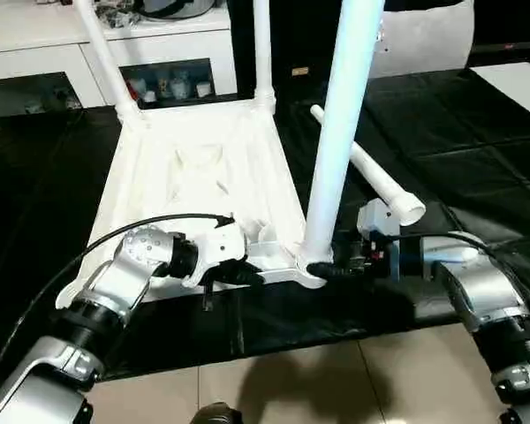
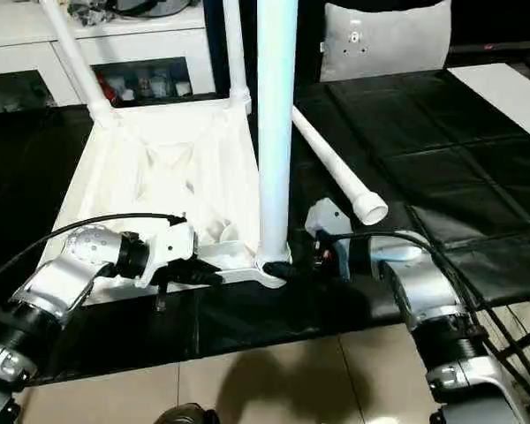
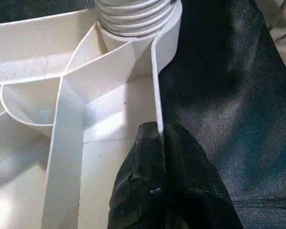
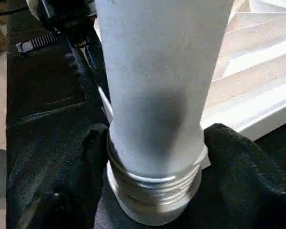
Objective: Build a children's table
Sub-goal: Rotate leg to tighten
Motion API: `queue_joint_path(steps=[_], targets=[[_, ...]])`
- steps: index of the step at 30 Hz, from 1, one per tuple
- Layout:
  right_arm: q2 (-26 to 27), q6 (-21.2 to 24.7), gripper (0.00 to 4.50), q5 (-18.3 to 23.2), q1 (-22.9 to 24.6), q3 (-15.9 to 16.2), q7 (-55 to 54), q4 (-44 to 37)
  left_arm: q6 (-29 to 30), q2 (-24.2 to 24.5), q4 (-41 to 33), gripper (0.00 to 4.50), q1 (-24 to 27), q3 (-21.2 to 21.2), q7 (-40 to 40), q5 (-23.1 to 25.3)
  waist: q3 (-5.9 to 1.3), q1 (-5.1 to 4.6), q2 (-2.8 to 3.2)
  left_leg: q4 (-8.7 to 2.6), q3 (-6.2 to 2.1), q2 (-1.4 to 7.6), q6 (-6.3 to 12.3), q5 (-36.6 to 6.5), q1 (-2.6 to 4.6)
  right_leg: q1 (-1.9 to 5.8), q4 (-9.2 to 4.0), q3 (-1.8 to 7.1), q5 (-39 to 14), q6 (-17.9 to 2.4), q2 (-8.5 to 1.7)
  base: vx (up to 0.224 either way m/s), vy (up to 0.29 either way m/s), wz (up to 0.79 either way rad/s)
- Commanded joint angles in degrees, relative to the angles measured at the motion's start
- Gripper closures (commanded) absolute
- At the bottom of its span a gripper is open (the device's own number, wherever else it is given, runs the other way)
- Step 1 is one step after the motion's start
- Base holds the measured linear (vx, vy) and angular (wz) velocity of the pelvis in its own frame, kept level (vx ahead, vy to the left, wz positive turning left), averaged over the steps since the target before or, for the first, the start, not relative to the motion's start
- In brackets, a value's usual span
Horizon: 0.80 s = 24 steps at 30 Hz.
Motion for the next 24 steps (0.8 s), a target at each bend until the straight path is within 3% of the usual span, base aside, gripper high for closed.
queue_joint_path(steps=[1,9,13,16,19,20,21,22,23,24], targets=[[0.52,-0.78,1.48,-0.48,-1.33,0.46,0.54,0.53,-1.73,-0.02,-0.30,4.50,-1.05,-1.52,-2.50,1.31,-4.79,-0.35,-0.50,-3.53,-0.72,3.30,6.15,-5.01,1.22,2.67,-3.55,3.01,5.32,-16.60,-3.83,0.000,0.000,0.00],[1.22,1.34,1.77,1.08,0.14,0.40,1.58,-0.41,-0.92,-0.30,0.50,4.50,-0.93,-0.81,-2.05,0.25,-4.91,-0.27,-0.44,-3.36,-0.73,3.30,6.86,-3.75,1.21,2.68,-3.35,2.96,7.00,-16.77,-3.78,0.000,0.000,0.00],[4.19,6.58,1.78,2.10,2.41,-0.23,-3.37,-3.37,6.02,-1.98,-3.44,4.50,0.92,2.22,2.99,-1.86,-4.80,-0.32,-0.41,-3.54,-0.77,3.48,6.93,-4.00,1.25,2.61,-3.39,2.97,6.43,-16.84,-3.79,0.000,0.000,0.00],[8.00,9.06,1.78,0.14,2.29,-1.07,-12.15,-2.45,11.82,-4.14,-7.25,4.50,2.29,4.44,7.40,-3.66,-4.51,-0.69,-0.43,-4.01,-0.67,3.38,4.96,-7.27,1.38,2.51,-3.99,3.06,0.81,-16.33,-3.90,0.000,0.000,0.00],[13.07,11.91,1.81,-0.49,0.62,-3.19,-21.58,0.57,16.85,-6.76,-10.75,4.50,3.48,5.54,12.46,-3.89,-4.20,-1.85,-0.41,-4.68,-0.93,3.18,2.43,-9.81,1.19,2.74,-4.29,2.94,-3.85,-15.32,-3.82,0.000,0.000,0.00],[16.82,12.51,1.81,-0.49,-1.15,-4.98,-27.52,3.19,20.91,-9.76,-13.06,4.50,4.03,6.25,16.99,-3.47,-4.05,-2.98,-0.43,-4.93,-1.00,3.05,1.02,-11.81,1.00,2.84,-4.49,2.95,-6.51,-14.63,-3.80,0.000,0.000,0.00],[16.82,12.51,1.81,-0.49,-1.15,-4.98,-27.52,3.19,20.91,-9.76,-13.06,4.50,4.03,6.25,16.99,-3.47,-3.97,-3.44,-0.58,-5.03,-0.96,3.09,0.68,-12.51,1.10,2.67,-4.67,3.03,-7.13,-14.57,-3.80,0.000,0.000,0.00],[19.56,12.87,1.81,-1.46,-2.78,-5.95,-32.98,5.66,24.90,-12.77,-15.11,4.50,4.27,6.99,21.07,-2.83,-3.82,-4.37,-0.80,-4.98,-0.91,2.94,0.16,-13.30,1.05,2.63,-4.98,3.14,-8.49,-14.49,-3.86,0.000,0.000,0.00],[19.56,12.87,1.81,-1.46,-2.78,-5.95,-32.98,5.66,24.90,-12.77,-15.11,4.50,4.27,6.99,21.07,-2.83,-3.82,-4.37,-0.80,-4.98,-0.91,2.94,0.16,-13.30,1.05,2.63,-4.98,3.14,-8.49,-14.49,-3.86,0.000,0.000,0.00],[22.30,11.37,1.81,-2.54,-5.09,-6.84,-39.02,9.98,27.07,-16.98,-15.40,4.50,3.72,7.88,27.07,-1.62,-3.89,-4.72,-0.84,-4.81,-0.88,2.75,0.72,-12.27,0.73,2.80,-5.15,3.12,-8.89,-13.78,-3.91,0.000,0.000,0.00]])
